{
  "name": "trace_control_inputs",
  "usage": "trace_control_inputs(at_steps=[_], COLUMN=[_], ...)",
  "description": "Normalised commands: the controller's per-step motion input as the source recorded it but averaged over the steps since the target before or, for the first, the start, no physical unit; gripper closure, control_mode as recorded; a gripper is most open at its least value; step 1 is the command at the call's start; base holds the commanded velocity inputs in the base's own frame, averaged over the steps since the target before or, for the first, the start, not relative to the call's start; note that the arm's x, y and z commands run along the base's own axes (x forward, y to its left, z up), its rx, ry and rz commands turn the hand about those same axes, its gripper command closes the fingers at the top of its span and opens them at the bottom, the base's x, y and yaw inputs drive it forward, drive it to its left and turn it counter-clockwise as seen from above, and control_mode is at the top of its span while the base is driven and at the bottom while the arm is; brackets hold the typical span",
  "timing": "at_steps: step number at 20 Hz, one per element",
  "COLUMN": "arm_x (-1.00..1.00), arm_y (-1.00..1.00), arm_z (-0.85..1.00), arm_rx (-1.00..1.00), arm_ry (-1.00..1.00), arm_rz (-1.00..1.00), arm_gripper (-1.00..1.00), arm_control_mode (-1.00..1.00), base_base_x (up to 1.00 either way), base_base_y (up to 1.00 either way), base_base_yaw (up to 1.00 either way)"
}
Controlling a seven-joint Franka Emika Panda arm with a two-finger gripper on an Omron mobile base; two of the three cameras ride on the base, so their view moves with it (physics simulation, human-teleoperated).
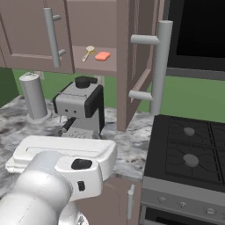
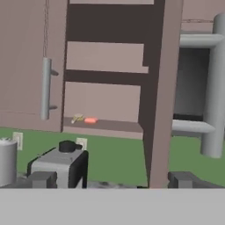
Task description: Pick up the dish brush and bar soap from the sink, and place them back in the cabinet, and close the cabinet doors.
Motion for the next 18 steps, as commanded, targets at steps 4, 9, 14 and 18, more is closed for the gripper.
trace_control_inputs(at_steps=[4,9,14,18], arm_x=[0.00,0.09,0.32,0.35], arm_y=[-0.23,-0.20,-0.23,-0.34], arm_z=[-0.33,-0.19,-0.15,-0.11], arm_rx=[0.00,0.00,0.02,0.04], arm_ry=[-0.05,-0.02,0.00,0.00], arm_rz=[0.00,0.00,0.04,0.05], arm_gripper=[-1.00,-1.00,-1.00,-1.00], arm_control_mode=[-1.00,-1.00,-1.00,-1.00], base_base_x=[0.00,0.00,0.00,0.00], base_base_y=[0.00,0.00,0.00,0.00], base_base_yaw=[0.00,0.00,0.00,0.00])
